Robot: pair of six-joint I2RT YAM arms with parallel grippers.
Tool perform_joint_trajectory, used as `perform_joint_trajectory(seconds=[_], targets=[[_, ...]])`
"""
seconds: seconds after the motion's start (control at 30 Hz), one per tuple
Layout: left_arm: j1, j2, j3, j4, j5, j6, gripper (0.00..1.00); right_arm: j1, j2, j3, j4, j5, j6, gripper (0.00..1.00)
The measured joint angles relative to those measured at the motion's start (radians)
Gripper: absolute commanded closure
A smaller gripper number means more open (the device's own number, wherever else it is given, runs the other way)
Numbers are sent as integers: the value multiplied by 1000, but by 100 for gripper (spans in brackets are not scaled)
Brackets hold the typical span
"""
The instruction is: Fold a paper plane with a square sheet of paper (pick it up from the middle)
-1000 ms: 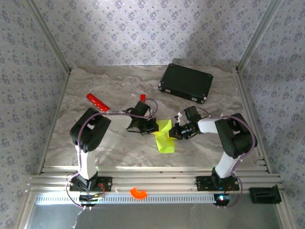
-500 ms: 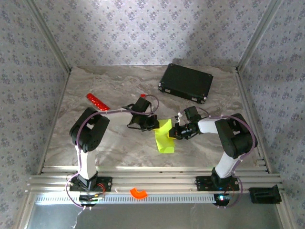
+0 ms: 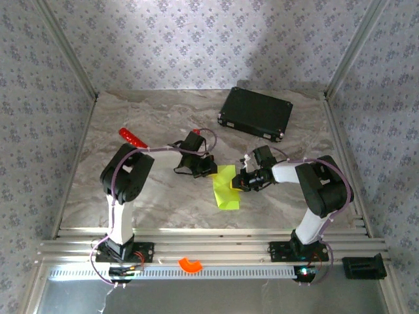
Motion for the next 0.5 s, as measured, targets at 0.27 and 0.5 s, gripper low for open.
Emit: perform_joint_trajectory(seconds=[0.27,0.5], targets=[[37,10,17,5,-22,-38,100,0,0,0,0,0,0,100],[40,10,32,6,-70,-60,100,0,0,0,0,0,0,100]])
